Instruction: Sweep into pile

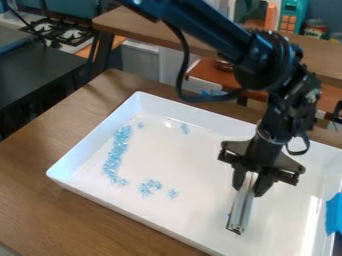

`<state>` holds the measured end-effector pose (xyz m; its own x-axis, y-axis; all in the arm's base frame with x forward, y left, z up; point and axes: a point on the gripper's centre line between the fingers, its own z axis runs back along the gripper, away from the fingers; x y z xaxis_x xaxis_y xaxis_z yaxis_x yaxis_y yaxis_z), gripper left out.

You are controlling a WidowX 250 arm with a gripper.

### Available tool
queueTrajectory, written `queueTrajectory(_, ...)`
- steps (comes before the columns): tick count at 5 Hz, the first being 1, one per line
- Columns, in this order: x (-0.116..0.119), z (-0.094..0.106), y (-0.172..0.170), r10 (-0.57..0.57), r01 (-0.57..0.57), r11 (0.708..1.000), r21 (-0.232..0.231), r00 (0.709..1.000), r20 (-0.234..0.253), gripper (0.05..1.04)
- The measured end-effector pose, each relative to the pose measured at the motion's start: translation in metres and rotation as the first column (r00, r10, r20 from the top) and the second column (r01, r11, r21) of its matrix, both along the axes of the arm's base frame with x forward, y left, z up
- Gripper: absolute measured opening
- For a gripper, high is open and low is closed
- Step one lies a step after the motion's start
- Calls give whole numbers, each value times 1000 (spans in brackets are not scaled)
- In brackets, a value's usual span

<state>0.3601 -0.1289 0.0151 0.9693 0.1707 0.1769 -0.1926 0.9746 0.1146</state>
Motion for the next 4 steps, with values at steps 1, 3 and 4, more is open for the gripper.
queueTrajectory(1,3,-5,1,0,0,1000,18,1000,20,359)
queueTrajectory(3,-6,-19,13,-16,16,999,41,1000,2,359)
queueTrajectory(4,-9,-19,31,8,-8,997,72,1000,-10,359)
